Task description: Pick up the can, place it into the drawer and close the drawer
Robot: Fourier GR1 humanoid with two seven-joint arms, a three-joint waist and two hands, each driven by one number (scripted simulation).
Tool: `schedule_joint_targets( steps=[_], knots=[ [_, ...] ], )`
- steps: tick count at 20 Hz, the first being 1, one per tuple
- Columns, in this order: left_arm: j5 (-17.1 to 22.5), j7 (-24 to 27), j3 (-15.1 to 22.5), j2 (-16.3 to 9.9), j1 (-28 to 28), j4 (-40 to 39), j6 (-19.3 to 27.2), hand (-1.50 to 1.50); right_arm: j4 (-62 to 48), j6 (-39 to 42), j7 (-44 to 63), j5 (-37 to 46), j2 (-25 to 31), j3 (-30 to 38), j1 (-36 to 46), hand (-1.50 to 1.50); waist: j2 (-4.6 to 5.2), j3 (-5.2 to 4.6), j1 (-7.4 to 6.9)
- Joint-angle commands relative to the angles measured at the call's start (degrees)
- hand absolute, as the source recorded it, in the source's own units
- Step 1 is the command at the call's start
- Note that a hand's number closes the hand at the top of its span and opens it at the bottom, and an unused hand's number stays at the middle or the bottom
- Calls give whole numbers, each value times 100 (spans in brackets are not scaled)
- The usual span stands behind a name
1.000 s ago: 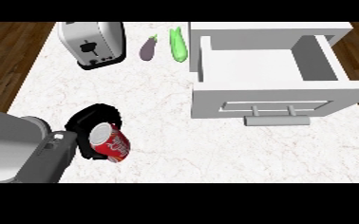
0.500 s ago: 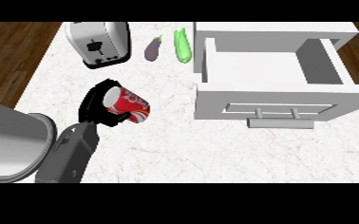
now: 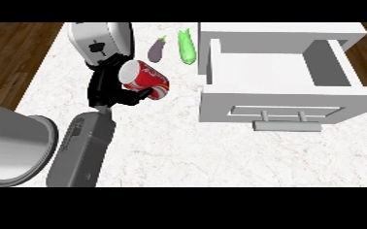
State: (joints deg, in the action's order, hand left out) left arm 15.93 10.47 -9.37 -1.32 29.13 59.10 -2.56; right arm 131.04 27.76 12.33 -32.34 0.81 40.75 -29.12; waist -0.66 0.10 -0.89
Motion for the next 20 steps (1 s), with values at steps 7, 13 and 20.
schedule_joint_targets(
  steps=[7, 13, 20],
  knots=[
    [-241, -1391, 999, 128, 349, 1748, 1770, 150, 362, -294, 384, -19, -77, -158, 170, -150, 56, -9, 124],
    [-414, -2084, 1265, 131, 917, 1995, 2398, 150, 58, -244, 83, 166, -76, -384, 210, -150, 58, -7, 138],
    [-221, -2327, 1637, 131, 1764, 1641, 2941, 150, 172, -162, 449, 88, -70, 29, 422, -150, 63, -9, 161]
  ],
)
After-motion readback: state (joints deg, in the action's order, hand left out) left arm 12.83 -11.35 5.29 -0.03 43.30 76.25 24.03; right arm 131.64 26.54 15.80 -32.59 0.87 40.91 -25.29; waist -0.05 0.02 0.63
